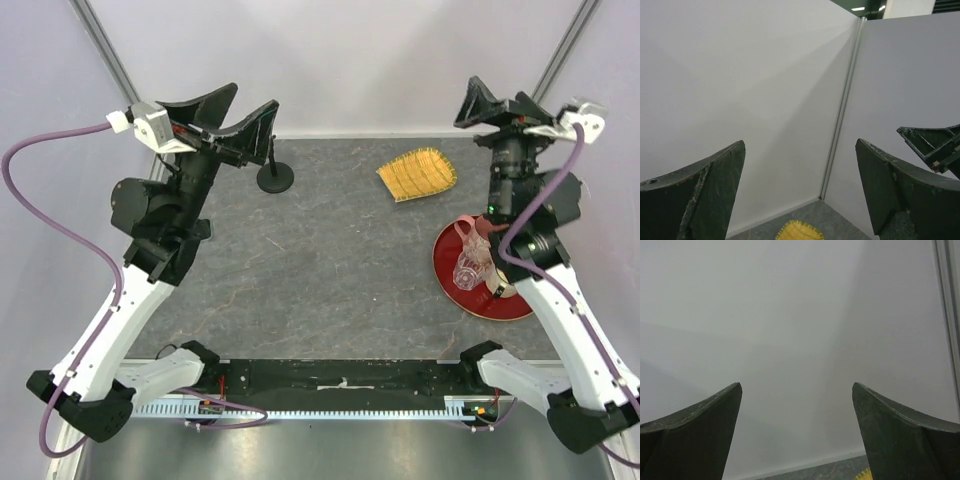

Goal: Place the phone on the phone stand

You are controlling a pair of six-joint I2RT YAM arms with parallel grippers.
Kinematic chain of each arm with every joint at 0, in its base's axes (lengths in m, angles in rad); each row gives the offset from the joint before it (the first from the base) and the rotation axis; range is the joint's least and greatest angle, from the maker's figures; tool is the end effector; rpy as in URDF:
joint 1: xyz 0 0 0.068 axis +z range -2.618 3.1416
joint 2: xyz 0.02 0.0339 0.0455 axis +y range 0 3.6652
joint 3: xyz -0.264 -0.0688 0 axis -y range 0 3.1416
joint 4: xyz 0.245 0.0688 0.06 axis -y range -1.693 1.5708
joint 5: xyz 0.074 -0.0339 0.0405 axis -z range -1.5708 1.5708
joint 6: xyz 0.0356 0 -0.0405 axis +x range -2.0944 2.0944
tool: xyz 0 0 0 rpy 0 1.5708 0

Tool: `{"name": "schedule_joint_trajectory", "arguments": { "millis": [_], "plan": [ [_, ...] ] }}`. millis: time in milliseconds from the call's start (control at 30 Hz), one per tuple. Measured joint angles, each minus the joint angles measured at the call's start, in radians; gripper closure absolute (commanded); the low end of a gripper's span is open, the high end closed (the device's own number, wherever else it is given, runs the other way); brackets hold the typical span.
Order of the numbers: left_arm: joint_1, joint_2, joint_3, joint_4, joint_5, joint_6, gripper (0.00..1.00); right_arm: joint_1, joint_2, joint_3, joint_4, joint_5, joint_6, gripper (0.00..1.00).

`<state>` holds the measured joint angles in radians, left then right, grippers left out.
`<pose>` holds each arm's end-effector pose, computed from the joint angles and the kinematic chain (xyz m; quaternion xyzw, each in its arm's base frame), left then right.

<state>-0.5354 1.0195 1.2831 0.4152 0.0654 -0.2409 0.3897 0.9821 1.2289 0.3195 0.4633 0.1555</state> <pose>0.1604 -0.0978 0.5289 0.0924 0.4221 -0.3543 0.8293 0.1778 0.0558 0.5079 0.1451 0.4888 0.1232 0.8513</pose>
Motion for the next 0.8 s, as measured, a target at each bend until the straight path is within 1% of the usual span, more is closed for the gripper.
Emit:
{"name": "schedule_joint_trajectory", "arguments": {
  "millis": [133,200,300,400,500,533,567,633,700,800],
  "plan": [
    [0.004,0.046,0.03,-0.026,-0.07,0.003,0.0,0.0,0.132,0.084,-0.006,0.001,0.032,0.02],
    [0.022,0.074,0.031,-0.041,-0.096,0.002,0.0,-0.001,0.225,0.126,-0.02,-0.005,0.05,0.02],
    [0.115,0.145,0.029,-0.081,-0.085,-0.053,0.0,-0.001,0.391,0.178,-0.045,-0.033,0.078,0.02],
    [0.264,0.238,-0.006,-0.085,-0.036,-0.175,0.0,-0.001,0.494,0.151,-0.037,-0.085,0.109,0.02],
    [0.395,0.344,-0.068,-0.068,0.021,-0.301,0.0,-0.001,0.58,0.15,-0.024,-0.173,0.145,0.02],
    [0.438,0.384,-0.096,-0.052,0.05,-0.35,0.0,-0.002,0.621,0.178,-0.032,-0.222,0.158,0.02],
    [0.467,0.415,-0.119,-0.037,0.073,-0.386,0.0,-0.002,0.671,0.222,-0.037,-0.275,0.171,0.02],
    [0.528,0.484,-0.185,0.029,0.115,-0.477,0.0,-0.003,0.797,0.363,-0.051,-0.392,0.2,0.02],
    [0.568,0.539,-0.224,0.069,0.135,-0.55,0.0,-0.002,0.901,0.464,-0.059,-0.497,0.234,0.02],
    [0.596,0.634,-0.233,0.158,0.159,-0.662,0.0,0.0,0.98,0.521,-0.08,-0.597,0.275,0.02]
  ]
}}
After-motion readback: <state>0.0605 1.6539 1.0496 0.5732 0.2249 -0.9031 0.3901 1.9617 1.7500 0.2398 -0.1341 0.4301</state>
